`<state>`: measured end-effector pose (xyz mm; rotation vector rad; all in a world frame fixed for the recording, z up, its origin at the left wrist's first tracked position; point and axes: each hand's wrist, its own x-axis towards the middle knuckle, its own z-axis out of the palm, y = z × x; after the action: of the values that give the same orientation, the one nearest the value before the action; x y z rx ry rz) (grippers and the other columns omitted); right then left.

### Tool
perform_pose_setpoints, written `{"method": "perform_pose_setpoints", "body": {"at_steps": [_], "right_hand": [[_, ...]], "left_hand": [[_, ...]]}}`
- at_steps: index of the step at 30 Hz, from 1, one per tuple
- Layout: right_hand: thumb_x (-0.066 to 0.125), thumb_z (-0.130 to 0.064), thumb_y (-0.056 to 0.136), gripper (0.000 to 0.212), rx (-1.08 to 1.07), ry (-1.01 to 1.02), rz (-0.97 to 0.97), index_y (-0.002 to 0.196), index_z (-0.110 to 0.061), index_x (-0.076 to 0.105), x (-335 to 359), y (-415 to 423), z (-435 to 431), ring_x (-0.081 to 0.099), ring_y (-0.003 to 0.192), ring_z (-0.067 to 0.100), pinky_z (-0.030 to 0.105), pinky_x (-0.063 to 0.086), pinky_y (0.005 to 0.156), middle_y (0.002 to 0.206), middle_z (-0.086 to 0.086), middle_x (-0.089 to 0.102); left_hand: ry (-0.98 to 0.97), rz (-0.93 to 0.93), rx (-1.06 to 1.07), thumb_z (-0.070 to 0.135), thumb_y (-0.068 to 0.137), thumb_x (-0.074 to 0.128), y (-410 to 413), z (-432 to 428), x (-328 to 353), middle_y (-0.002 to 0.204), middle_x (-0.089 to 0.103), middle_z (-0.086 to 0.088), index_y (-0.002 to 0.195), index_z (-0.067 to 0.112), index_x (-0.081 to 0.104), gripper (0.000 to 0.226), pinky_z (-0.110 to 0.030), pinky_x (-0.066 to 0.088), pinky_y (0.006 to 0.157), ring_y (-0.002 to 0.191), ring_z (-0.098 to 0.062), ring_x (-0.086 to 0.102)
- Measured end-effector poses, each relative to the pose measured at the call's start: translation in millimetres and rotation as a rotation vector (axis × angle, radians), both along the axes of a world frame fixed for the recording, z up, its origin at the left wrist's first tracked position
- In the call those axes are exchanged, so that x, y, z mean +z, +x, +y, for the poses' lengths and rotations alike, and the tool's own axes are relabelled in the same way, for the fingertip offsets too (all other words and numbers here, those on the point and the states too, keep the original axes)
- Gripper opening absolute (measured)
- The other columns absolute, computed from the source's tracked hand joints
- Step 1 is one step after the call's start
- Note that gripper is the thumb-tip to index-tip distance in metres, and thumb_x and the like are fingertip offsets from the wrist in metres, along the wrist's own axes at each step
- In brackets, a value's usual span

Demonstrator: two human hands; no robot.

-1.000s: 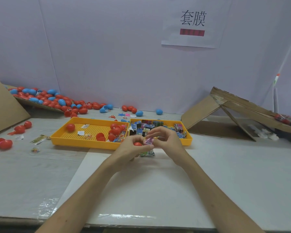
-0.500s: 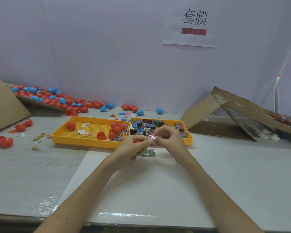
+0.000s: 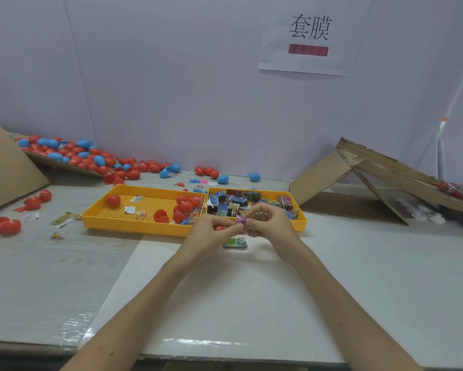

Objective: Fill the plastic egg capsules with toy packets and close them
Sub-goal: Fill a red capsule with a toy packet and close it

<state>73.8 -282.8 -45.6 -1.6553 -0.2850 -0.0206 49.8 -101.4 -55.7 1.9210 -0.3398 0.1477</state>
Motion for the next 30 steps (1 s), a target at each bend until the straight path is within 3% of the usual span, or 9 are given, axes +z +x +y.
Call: {"method": "perform_pose_setpoints", "body": {"at_steps": [6,15,19,22,24,26,28,30], "right_hand": [[0.070,0.001,0.087,0.018,0.103,0.170,0.059,0.104,-0.004,0.068,4.5,-2.6,-0.7,0.073,0.097,0.033,0.046,0.059,0.089,0.105,0.017,0.076],[0.073,0.004,0.085,0.018,0.125,0.116,-0.008,0.097,-0.009,0.072,6.1,-6.0,2.4,0.073,0.096,0.030,0.042,0.059,0.089,0.098,0.014,0.076],[0.075,0.003,0.083,0.019,0.115,0.097,-0.036,0.095,-0.011,0.073,4.8,-7.1,3.8,0.072,0.098,0.035,0.051,0.056,0.094,0.097,0.017,0.076],[0.077,0.000,0.082,0.016,0.094,0.091,-0.064,0.088,-0.014,0.074,6.3,-8.1,4.9,0.073,0.093,0.030,0.046,0.058,0.090,0.094,0.014,0.076],[0.077,-0.001,0.083,0.015,0.065,0.104,-0.064,0.084,-0.016,0.074,7.7,-8.0,4.7,0.073,0.085,0.022,0.033,0.059,0.078,0.088,0.010,0.076],[0.075,-0.001,0.085,0.018,0.013,0.120,-0.061,0.081,-0.018,0.073,8.8,-7.1,3.8,0.071,0.079,0.015,0.024,0.054,0.070,0.084,0.005,0.075],[0.072,0.000,0.087,0.023,-0.048,0.163,-0.043,0.078,-0.021,0.072,9.4,-5.0,1.0,0.067,0.078,0.016,0.025,0.052,0.069,0.082,0.004,0.074],[0.071,0.001,0.088,0.027,-0.090,0.227,-0.028,0.075,-0.023,0.073,10.2,-2.4,-2.5,0.065,0.076,0.016,0.023,0.052,0.067,0.079,0.002,0.072]], "left_hand": [[-0.033,-0.028,0.062,0.032,0.095,0.070,-0.4,0.3,3.1,0.052,0.061,0.019,0.073,0.035,0.075,0.023,-0.007,0.039,0.057,0.059,0.007,0.057],[-0.079,0.047,0.045,0.035,0.095,0.069,-0.1,1.7,2.2,0.052,0.053,0.012,0.065,0.033,0.075,0.031,-0.009,0.036,0.046,0.049,0.002,0.048],[-0.056,0.056,0.035,0.042,0.095,0.067,0.7,2.7,1.3,0.060,0.052,0.000,0.076,0.009,0.074,0.038,-0.010,0.036,0.044,0.047,0.002,0.044],[-0.083,0.080,0.001,0.058,0.087,0.065,-1.8,1.0,2.5,0.067,0.049,-0.007,0.089,-0.002,0.068,0.060,-0.014,0.029,0.044,0.048,-0.005,0.039],[-0.136,0.138,-0.047,0.060,0.089,0.063,-4.0,-1.4,5.3,0.068,0.047,-0.002,0.092,0.003,0.067,0.058,-0.019,0.026,0.044,0.049,-0.006,0.036],[-0.191,0.200,-0.102,0.053,0.097,0.058,-4.8,-3.0,8.2,0.069,0.047,0.002,0.099,0.014,0.070,0.041,-0.020,0.026,0.045,0.050,-0.006,0.035],[-0.232,0.240,-0.133,0.040,0.105,0.049,-5.0,-3.8,9.9,0.072,0.053,0.003,0.107,0.023,0.071,0.028,-0.020,0.031,0.046,0.051,-0.007,0.041],[-0.280,0.274,-0.130,0.026,0.107,0.038,-4.8,-4.9,11.3,0.080,0.057,0.000,0.114,0.024,0.068,0.031,-0.022,0.035,0.047,0.055,-0.010,0.045]]}}
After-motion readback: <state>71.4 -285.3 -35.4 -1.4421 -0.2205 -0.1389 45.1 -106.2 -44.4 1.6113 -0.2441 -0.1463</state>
